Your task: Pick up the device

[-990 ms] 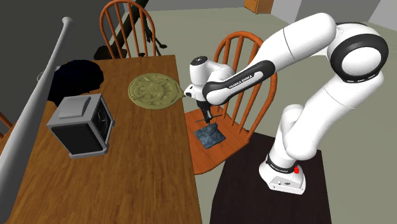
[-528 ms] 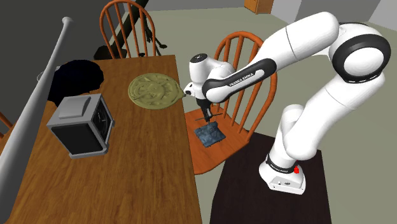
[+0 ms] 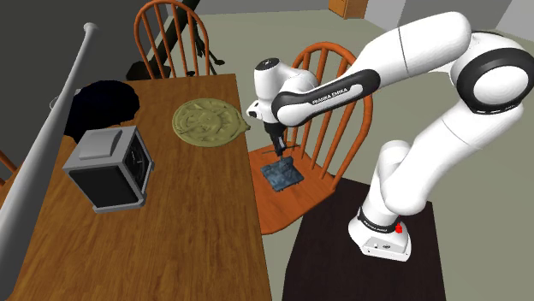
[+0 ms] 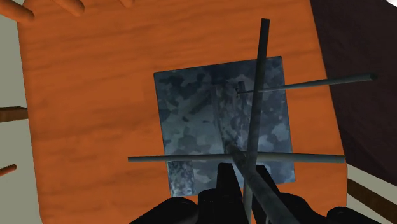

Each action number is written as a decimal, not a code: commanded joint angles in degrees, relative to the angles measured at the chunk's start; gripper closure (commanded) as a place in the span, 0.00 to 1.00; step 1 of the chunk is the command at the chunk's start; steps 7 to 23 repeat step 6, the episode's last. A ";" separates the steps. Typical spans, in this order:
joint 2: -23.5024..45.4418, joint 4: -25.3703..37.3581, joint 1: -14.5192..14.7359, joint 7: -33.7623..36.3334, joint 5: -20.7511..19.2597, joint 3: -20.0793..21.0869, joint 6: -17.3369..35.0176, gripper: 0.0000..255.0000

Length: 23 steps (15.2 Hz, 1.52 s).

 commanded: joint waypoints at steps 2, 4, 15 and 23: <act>-1.16 1.70 0.06 -0.19 0.17 0.20 -2.84 1.00; -1.69 2.83 0.09 -0.33 0.27 0.30 -4.50 1.00; -1.73 2.92 0.09 -0.34 0.27 0.31 -4.63 1.00; -1.73 2.92 0.09 -0.34 0.27 0.31 -4.63 1.00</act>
